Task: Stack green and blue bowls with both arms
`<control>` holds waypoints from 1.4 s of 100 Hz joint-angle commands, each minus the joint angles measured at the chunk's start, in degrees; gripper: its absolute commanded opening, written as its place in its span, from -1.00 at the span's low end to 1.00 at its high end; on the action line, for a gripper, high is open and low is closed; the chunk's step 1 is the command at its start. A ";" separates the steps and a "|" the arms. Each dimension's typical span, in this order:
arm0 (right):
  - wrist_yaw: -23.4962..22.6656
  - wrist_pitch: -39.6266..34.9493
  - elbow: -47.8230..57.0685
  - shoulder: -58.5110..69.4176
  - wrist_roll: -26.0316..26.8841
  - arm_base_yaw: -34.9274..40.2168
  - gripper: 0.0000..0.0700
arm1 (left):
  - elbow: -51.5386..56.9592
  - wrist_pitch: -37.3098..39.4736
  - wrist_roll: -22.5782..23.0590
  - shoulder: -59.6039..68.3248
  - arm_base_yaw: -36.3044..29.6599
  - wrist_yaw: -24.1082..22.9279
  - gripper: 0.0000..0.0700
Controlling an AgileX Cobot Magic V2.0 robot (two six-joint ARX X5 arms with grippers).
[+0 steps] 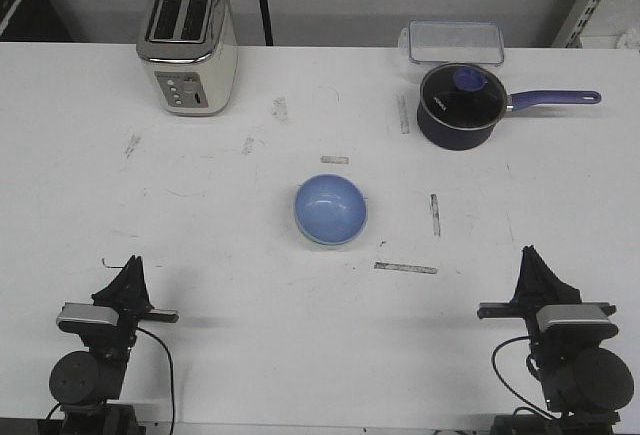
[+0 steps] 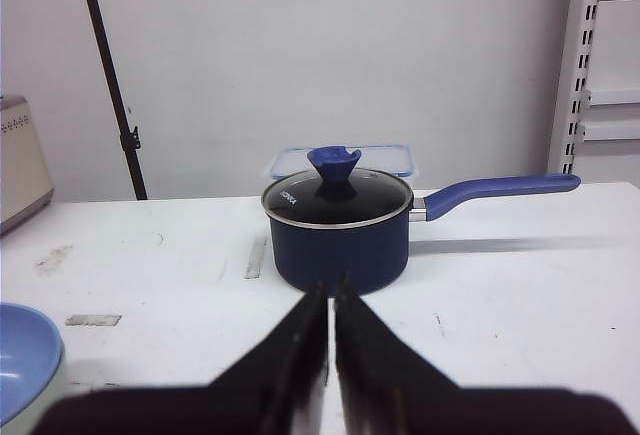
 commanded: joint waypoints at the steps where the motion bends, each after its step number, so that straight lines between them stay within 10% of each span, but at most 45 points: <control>1: 0.00 0.55 0.26 -0.09 0.52 0.09 -0.99 | -1.27 0.70 0.28 -0.11 0.07 0.11 -1.00; 81: -0.17 -0.92 -0.24 -0.55 -1.97 0.11 -0.99 | -1.27 0.70 0.28 -0.11 0.07 0.11 -1.00; 140: -0.44 8.24 -20.24 -13.92 1.33 0.13 -0.99 | -1.27 0.68 0.28 -0.11 0.07 0.11 -1.00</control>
